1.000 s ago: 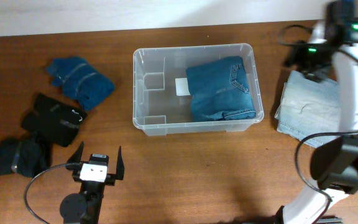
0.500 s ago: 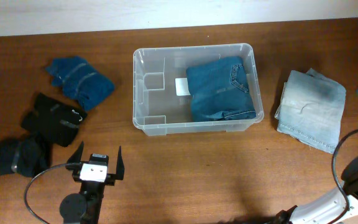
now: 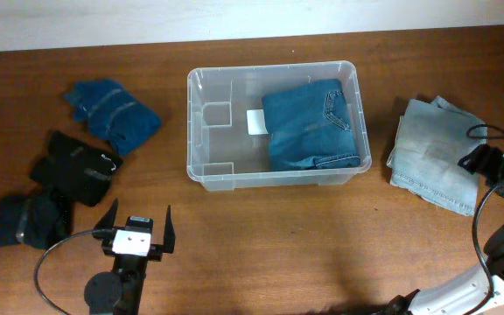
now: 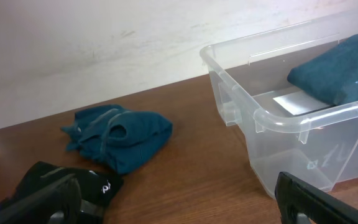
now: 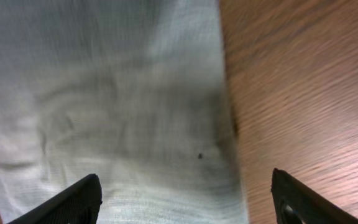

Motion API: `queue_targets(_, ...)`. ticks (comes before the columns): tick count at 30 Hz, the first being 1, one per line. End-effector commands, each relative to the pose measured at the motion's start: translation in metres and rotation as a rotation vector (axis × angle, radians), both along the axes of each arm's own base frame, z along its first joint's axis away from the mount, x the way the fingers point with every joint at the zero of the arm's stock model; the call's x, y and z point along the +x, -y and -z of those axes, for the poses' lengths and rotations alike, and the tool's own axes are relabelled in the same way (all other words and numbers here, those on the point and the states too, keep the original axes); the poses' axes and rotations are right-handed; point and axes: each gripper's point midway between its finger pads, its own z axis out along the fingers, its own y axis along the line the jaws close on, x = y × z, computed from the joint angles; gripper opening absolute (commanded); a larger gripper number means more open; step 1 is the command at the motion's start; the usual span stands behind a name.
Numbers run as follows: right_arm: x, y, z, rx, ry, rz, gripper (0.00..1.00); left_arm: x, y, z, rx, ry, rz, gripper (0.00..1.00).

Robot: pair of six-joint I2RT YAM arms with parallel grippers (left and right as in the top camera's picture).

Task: Pack container
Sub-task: 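Grasp the light grey-blue folded jeans with the right gripper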

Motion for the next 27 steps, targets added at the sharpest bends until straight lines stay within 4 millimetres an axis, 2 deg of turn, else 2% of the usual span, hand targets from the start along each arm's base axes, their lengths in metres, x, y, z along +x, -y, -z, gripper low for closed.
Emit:
queue_targets(1, -0.002, -0.01, 0.011, 0.02, 0.032, -0.037, 0.78, -0.001, 0.003, 0.001, 0.006, -0.007, 0.019, 0.99)
queue_targets(7, -0.004, -0.012, 0.025, 0.02, 0.028, -0.036, 0.78, -0.001, 0.003, 0.001, 0.007, -0.007, 0.019, 0.99)
queue_targets(14, -0.006, -0.018, 0.053, 0.081, -0.013, -0.024, 0.74, -0.001, 0.003, 0.001, 0.006, -0.007, 0.019, 0.99)
queue_targets(15, -0.005, -0.02, 0.053, 0.095, -0.003, -0.023, 0.7, -0.001, 0.003, 0.001, 0.006, -0.007, 0.019, 0.99)
queue_targets(17, 0.001, -0.023, 0.052, 0.129, 0.023, -0.003, 0.55, -0.001, 0.003, 0.001, 0.007, -0.007, 0.019, 0.99)
queue_targets(20, 0.012, -0.025, 0.046, 0.177, 0.082, 0.033, 0.21, -0.001, 0.003, 0.001, 0.006, -0.007, 0.019, 0.99)
queue_targets(21, 0.02, -0.027, 0.041, 0.207, 0.124, 0.041, 0.04, -0.001, 0.003, 0.001, 0.006, -0.007, 0.019, 0.99)
queue_targets(27, 0.034, -0.031, 0.021, 0.253, 0.206, 0.03, 0.04, -0.001, 0.003, 0.001, 0.007, -0.007, 0.019, 0.99)
